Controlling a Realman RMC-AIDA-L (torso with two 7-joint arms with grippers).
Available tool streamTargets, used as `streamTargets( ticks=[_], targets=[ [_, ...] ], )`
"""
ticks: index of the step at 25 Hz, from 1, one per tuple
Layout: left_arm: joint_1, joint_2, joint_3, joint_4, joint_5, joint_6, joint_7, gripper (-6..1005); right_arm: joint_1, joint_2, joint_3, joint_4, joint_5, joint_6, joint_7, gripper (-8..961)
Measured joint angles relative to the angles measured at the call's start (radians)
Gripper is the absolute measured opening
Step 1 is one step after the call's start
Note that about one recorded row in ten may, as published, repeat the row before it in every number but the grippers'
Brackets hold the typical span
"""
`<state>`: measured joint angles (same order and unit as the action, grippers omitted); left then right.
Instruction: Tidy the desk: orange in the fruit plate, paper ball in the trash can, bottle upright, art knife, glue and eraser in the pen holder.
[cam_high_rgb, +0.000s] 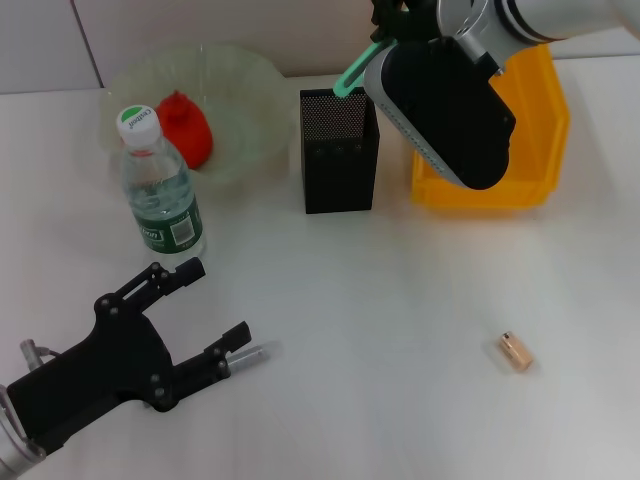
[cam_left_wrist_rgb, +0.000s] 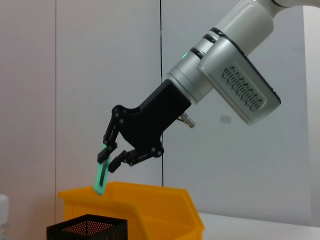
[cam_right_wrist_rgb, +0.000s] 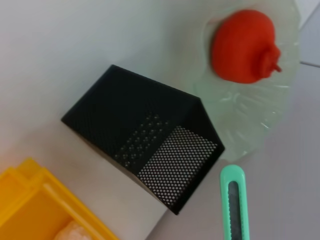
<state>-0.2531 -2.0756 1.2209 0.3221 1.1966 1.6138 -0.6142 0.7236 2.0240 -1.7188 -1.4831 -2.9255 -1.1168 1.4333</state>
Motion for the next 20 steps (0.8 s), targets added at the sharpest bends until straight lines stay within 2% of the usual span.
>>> streamTargets(
  ticks=[20],
  targets=[
    [-0.003,-0.001,-0.004,0.0,-0.002,-0.004,0.0,815,0.137,0.0,-0.016,0.227,0.0,0.037,-0.029,219]
  ],
)
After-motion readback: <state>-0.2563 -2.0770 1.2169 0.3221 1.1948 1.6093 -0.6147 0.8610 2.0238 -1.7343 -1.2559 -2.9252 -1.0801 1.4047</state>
